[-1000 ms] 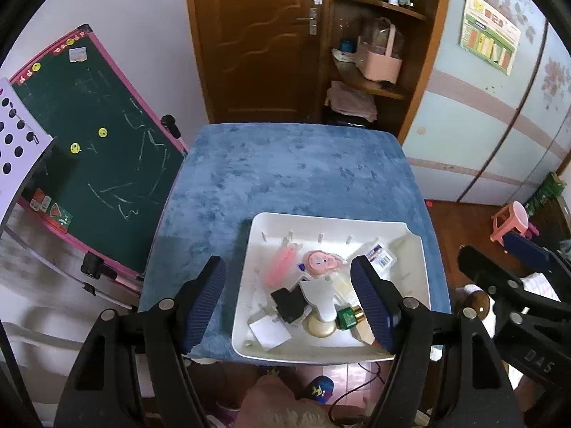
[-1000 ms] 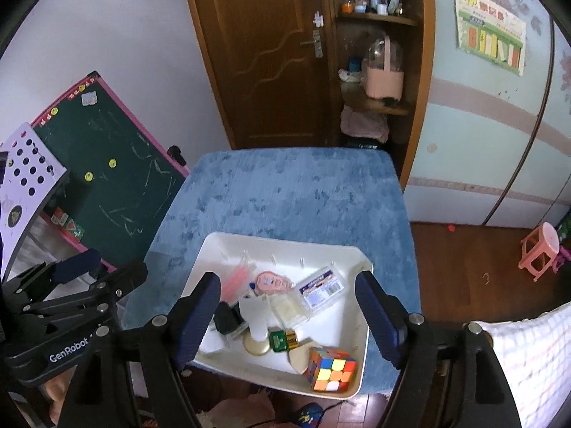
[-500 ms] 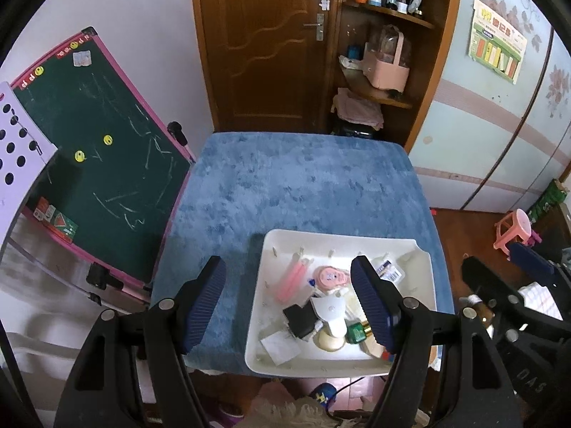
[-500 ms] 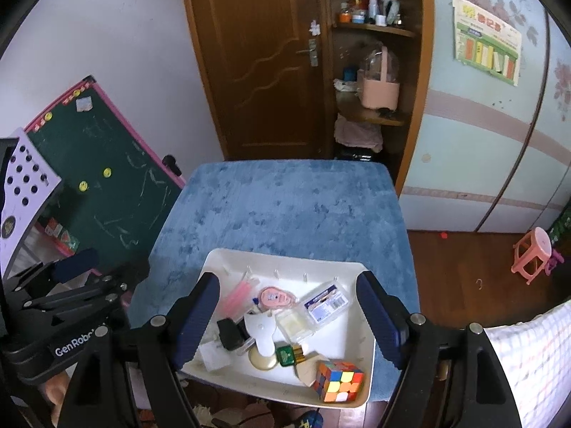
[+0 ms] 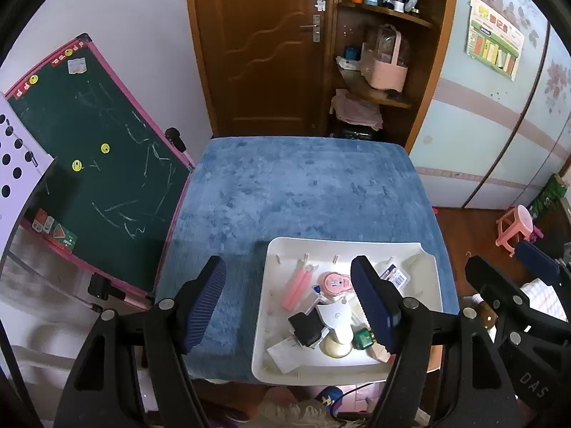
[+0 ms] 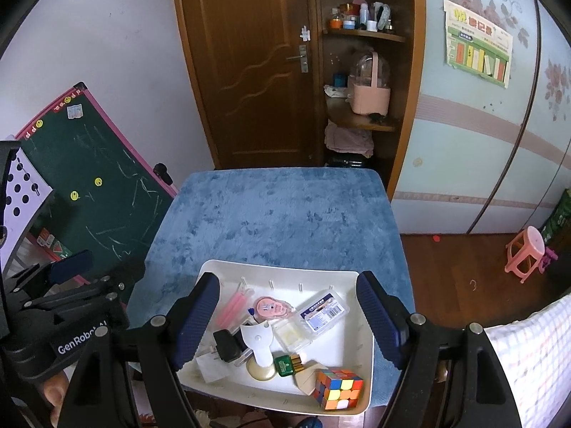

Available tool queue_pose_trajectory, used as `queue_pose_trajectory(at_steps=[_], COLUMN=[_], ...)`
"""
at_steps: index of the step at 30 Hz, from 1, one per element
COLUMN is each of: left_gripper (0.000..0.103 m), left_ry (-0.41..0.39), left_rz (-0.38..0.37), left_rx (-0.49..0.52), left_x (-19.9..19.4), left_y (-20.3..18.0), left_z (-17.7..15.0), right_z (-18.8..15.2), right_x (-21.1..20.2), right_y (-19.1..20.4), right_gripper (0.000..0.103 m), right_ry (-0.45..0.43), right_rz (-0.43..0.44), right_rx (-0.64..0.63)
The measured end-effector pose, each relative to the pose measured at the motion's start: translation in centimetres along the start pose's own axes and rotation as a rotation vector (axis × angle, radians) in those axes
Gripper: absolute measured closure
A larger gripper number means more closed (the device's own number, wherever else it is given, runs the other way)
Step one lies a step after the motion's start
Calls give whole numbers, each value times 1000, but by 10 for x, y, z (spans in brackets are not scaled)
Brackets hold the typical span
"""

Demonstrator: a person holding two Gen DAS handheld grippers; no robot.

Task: Organize rigid objects

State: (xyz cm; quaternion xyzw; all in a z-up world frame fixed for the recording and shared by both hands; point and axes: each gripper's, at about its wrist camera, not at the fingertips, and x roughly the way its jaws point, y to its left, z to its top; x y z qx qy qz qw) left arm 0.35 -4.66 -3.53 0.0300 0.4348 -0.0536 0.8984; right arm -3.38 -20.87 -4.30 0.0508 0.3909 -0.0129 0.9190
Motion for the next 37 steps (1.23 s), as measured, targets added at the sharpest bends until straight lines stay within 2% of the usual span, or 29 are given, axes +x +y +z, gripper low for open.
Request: queue_pose_trajectory(at_steps=[10,21,37], left_gripper=[27,27,27], left_ry=[15,20,33], left_rz=[-30,-53,-46], left_rx=[32,18,23], left_x=[2,5,10], left_y=[-5,-6,-12], left_z=[-1,-1,-1], right_z=[-3,-3,-4], right_x=[1,0,3], right_y=[-2,-8,-12], right_gripper=[23,23,23], right_ry=[8,17,34], right_rz=[-3,-16,-19], right_rx=[13,28,20])
